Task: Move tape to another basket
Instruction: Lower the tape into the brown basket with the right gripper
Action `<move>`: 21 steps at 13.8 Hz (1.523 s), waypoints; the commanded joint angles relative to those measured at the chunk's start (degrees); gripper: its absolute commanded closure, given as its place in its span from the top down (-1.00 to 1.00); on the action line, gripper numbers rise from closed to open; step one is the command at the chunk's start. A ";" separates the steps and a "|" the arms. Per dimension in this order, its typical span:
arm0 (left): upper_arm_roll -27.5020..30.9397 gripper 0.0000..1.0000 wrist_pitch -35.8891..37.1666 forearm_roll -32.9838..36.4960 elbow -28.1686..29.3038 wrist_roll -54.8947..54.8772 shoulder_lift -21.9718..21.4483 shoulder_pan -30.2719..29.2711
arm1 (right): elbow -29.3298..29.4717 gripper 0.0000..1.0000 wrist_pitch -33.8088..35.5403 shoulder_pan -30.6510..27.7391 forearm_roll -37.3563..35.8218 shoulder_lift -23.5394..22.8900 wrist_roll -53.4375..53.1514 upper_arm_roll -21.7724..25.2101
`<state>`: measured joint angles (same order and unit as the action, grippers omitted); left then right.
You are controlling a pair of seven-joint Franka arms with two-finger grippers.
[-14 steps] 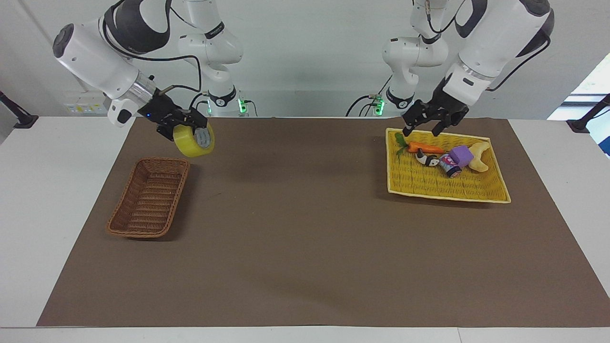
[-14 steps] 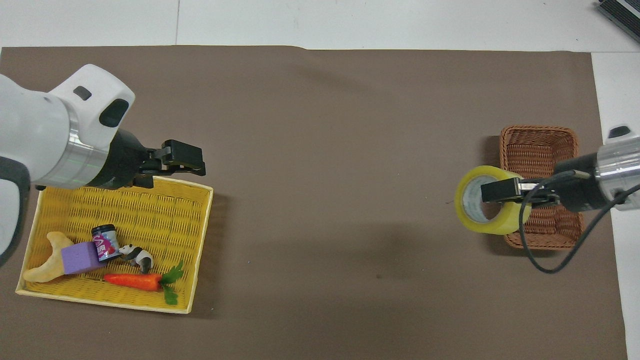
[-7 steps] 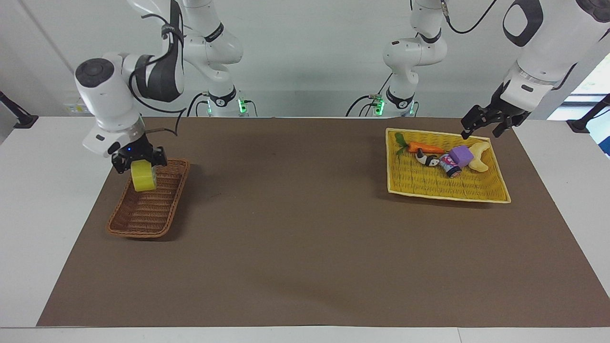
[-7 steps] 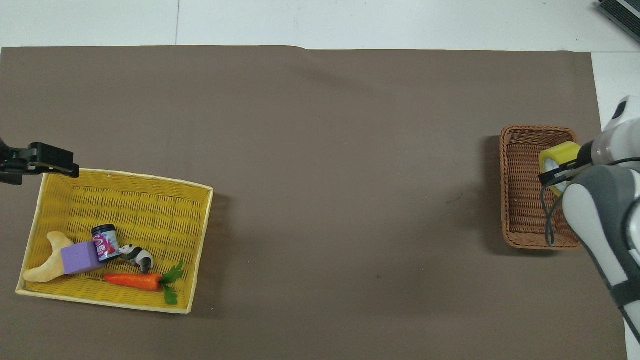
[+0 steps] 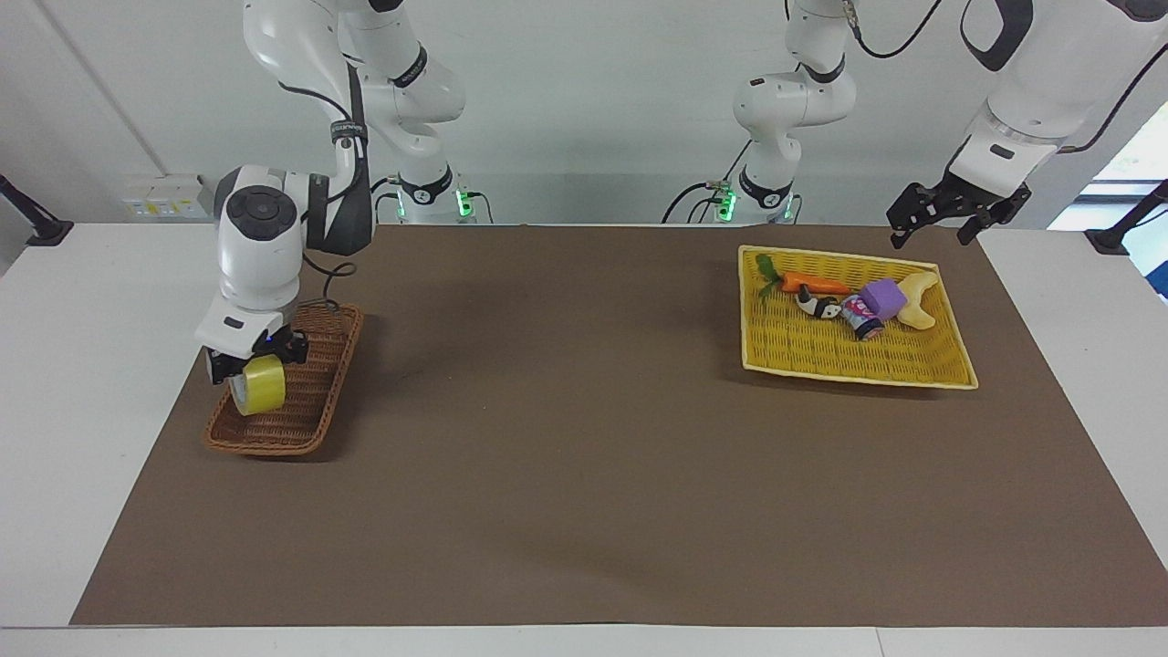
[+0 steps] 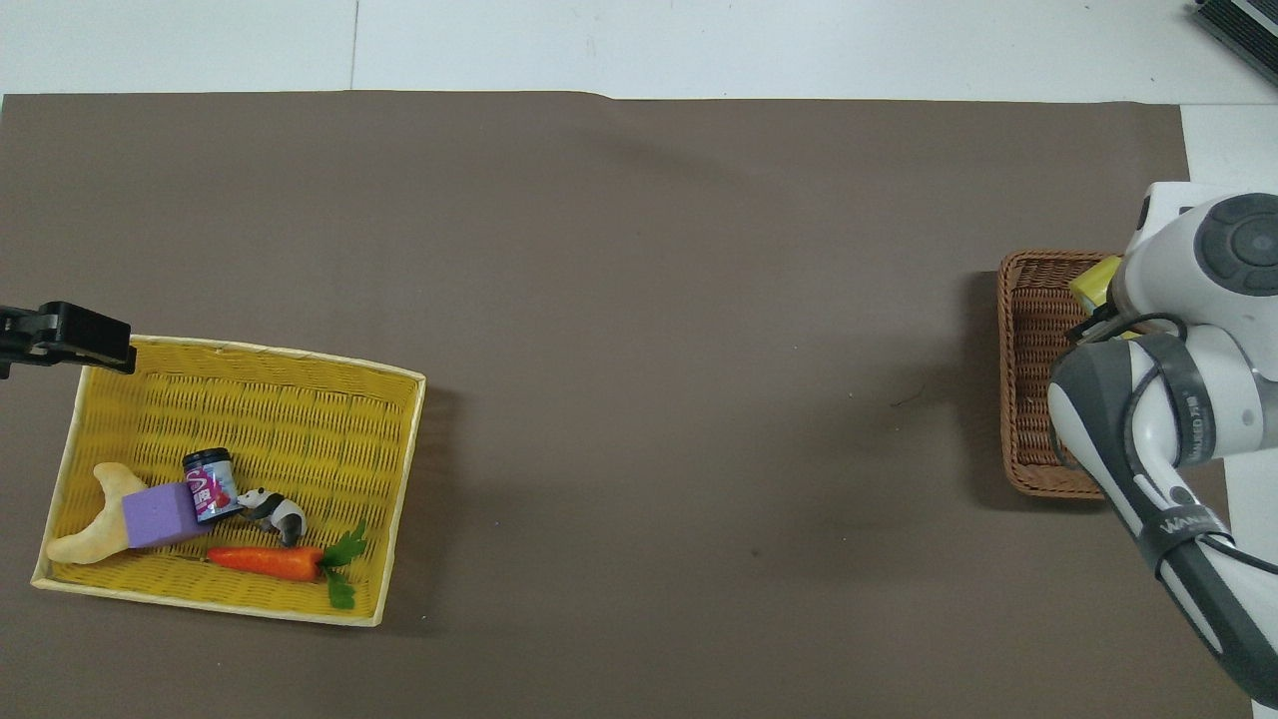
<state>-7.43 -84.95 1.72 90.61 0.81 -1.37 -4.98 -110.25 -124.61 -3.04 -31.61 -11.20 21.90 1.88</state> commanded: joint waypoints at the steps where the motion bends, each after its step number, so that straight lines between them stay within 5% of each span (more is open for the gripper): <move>1: -0.21 1.00 2.07 1.10 -1.75 -0.81 0.49 -0.39 | 0.39 -1.00 -0.63 0.41 -3.19 -0.93 2.09 -0.13; 7: 0.49 1.00 1.63 -1.78 -1.83 -0.46 0.32 -0.82 | -0.31 -1.00 -3.87 -0.38 -2.59 -2.16 12.89 -0.21; 19: 0.49 1.00 1.72 -3.30 -2.01 -0.63 0.05 -1.44 | -5.49 -1.00 -6.88 -0.65 -1.70 -1.90 15.37 -0.21; 20: 0.49 1.00 1.80 -3.30 -2.01 -0.63 0.05 -1.44 | -5.58 -0.47 -6.88 -0.65 -1.61 -1.90 15.19 -0.21; 21: 0.49 1.00 1.72 -3.30 -2.01 -0.63 0.05 -1.44 | -5.59 0.72 -6.79 -0.74 -1.61 -1.90 15.62 -0.21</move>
<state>-6.59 -84.70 -0.74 89.80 0.78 -1.40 -5.58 -114.62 -129.78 -2.90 -33.22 -14.09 36.65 2.03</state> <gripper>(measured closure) 0.000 0.934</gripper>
